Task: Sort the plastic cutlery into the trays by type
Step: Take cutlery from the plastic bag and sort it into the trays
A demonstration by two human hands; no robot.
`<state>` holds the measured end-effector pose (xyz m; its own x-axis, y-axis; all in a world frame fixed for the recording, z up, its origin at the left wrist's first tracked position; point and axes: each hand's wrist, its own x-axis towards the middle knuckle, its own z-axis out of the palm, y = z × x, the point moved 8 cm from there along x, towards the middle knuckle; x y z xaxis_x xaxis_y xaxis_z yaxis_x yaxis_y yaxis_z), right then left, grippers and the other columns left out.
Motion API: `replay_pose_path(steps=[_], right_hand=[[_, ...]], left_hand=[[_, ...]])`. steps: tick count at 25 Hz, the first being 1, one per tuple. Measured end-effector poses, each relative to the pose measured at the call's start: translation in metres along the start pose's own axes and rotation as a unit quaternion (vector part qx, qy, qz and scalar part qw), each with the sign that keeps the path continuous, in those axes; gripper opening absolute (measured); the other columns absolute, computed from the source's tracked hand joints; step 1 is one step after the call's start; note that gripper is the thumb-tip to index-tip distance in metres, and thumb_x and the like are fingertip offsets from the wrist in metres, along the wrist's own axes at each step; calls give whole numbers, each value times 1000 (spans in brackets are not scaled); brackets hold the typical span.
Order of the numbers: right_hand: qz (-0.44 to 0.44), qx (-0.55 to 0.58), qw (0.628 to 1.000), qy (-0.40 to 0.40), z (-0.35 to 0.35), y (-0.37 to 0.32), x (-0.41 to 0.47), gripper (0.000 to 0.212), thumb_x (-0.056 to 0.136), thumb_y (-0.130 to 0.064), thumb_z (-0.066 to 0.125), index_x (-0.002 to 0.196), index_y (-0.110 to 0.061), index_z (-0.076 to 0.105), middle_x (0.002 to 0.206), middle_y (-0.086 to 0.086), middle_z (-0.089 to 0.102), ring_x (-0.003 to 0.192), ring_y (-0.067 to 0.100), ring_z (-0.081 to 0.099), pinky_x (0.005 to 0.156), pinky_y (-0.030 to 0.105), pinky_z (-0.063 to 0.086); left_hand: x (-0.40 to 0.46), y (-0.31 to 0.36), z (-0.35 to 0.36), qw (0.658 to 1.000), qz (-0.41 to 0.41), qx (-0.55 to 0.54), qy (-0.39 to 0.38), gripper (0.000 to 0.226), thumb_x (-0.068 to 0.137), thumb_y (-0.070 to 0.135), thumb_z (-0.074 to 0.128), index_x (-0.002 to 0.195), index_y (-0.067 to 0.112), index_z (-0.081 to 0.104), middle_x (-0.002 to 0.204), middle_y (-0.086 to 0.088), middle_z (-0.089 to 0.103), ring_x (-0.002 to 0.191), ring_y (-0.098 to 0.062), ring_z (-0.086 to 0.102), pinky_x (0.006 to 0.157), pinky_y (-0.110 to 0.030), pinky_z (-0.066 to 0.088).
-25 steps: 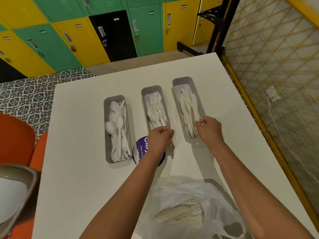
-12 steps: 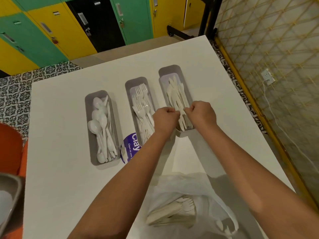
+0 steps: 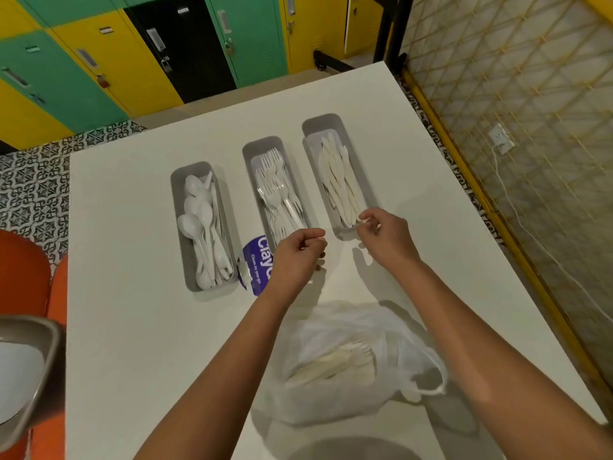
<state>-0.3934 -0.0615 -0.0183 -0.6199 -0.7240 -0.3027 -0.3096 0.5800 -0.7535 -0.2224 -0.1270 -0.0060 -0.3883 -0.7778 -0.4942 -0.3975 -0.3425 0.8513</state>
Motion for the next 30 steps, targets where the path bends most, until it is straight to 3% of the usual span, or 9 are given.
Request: replay_pose_path(steps=[3,6,9,12,15,18,20,24,30], right_hand=[[-46,12,999,-16,-3,-5,-25,17,90,-14,53,104,-13,63,92,0,59,54,0,55,54,13,44],[-62,51,997,-15,-7,-10,-53,8,87,-13,60,90,-19,64,83,-4,57,56,4,50,58,9,43],[-27,143,984,-100,2,-12,-86,17,85,-6,61,70,-14,64,64,0,57,49,2,48,53,15,41],[-30,101,978,-181,30,2,-129,18,83,-1,59,66,-3,65,56,7,57,44,0,47,51,17,41],[-96,-127,971,-180,56,33,-160,19,83,-9,59,100,-7,69,100,12,69,83,11,59,80,25,44],[-149,-329,918,-167,65,54,-175,61,82,-24,62,139,-22,40,143,0,40,132,19,35,108,27,25],[-140,-320,927,-140,58,57,-178,75,81,-29,65,145,-24,28,149,-1,32,137,18,29,111,26,21],[-116,-302,935,-144,55,61,-177,82,80,-31,67,148,-22,21,151,1,30,138,18,28,110,25,21],[-117,-303,926,-192,62,67,-182,90,82,-41,65,150,-22,10,157,-1,16,144,17,17,115,29,15]], left_hand=[[-40,-3,1,998,12,-32,-52,24,90,-2,51,86,16,65,80,1,63,70,-9,60,58,-17,52],[-80,-21,16,989,19,-12,-147,36,85,-14,43,76,13,66,71,5,65,64,-2,61,65,-20,53],[-105,-53,28,978,19,91,-188,33,81,-15,44,81,5,69,74,1,67,65,0,60,72,-14,48],[-111,-86,25,948,91,267,-149,28,86,-6,48,98,3,71,99,-4,71,87,-10,63,76,-2,41],[-119,-102,27,881,173,426,-106,32,84,9,55,114,13,65,116,-6,66,107,-25,60,90,-27,43],[-123,-120,25,844,155,501,-109,57,84,25,59,138,20,42,139,-1,47,125,-23,48,102,-32,36],[-123,-135,16,860,117,483,-115,70,84,31,59,145,23,27,146,1,39,132,-21,42,106,-30,32],[-125,-122,13,847,149,502,-89,61,86,32,54,142,21,32,144,-3,42,130,-25,42,104,-35,36],[-130,-121,45,845,132,476,-204,76,86,33,62,146,14,21,152,-7,23,141,-23,25,111,-33,26]])
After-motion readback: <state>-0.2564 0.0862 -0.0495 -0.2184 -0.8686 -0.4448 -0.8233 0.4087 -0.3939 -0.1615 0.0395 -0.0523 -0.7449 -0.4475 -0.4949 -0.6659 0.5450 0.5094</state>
